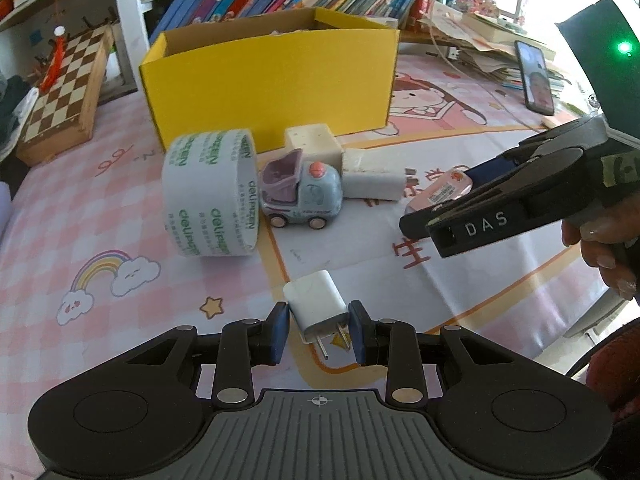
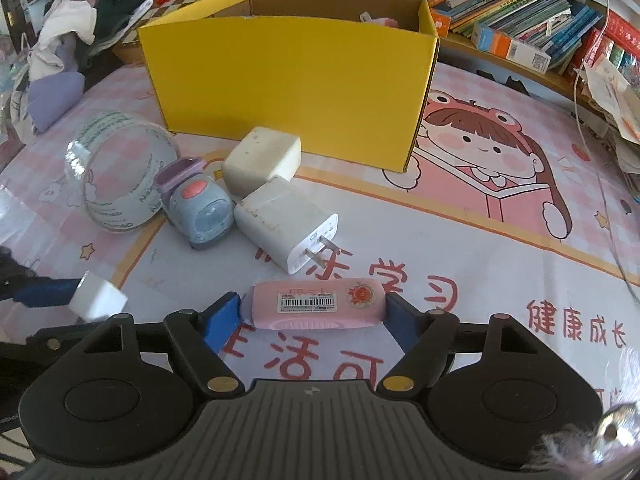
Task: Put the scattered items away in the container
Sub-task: 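Lift the eraser with the right tool while the left tool carries the charger toward the box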
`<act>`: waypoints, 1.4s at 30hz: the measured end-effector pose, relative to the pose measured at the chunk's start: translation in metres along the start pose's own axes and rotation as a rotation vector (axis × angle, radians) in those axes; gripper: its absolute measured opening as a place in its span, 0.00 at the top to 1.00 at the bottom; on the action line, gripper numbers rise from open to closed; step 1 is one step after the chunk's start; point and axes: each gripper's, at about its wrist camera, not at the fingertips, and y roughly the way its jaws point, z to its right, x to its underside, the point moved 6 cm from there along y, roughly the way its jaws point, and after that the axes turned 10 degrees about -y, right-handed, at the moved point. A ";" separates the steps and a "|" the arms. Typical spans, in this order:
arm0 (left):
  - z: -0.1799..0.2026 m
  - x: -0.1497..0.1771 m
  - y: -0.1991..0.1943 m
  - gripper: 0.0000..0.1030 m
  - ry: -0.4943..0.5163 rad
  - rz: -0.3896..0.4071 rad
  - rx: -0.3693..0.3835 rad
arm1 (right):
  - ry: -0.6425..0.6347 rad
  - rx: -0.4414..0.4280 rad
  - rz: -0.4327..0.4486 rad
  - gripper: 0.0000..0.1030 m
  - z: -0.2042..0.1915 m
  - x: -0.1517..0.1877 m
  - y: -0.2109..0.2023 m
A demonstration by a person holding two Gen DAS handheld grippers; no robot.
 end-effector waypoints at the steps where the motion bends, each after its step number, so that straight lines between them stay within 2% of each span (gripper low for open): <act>1: 0.002 0.000 -0.001 0.71 0.006 0.001 0.005 | 0.000 0.000 0.002 0.26 0.000 0.001 -0.002; 13: 0.008 -0.009 -0.024 0.71 0.049 0.071 0.043 | 0.018 0.005 0.065 0.26 -0.006 0.001 -0.038; 24: -0.003 -0.045 -0.055 0.71 0.049 0.197 0.065 | 0.021 -0.009 0.156 0.26 -0.013 -0.026 -0.074; 32: -0.011 -0.074 -0.077 0.71 0.049 0.288 0.080 | -0.009 0.005 0.253 0.26 -0.003 -0.070 -0.098; 42: -0.020 -0.136 -0.081 0.71 0.080 0.378 0.055 | -0.092 0.013 0.351 0.26 0.020 -0.136 -0.105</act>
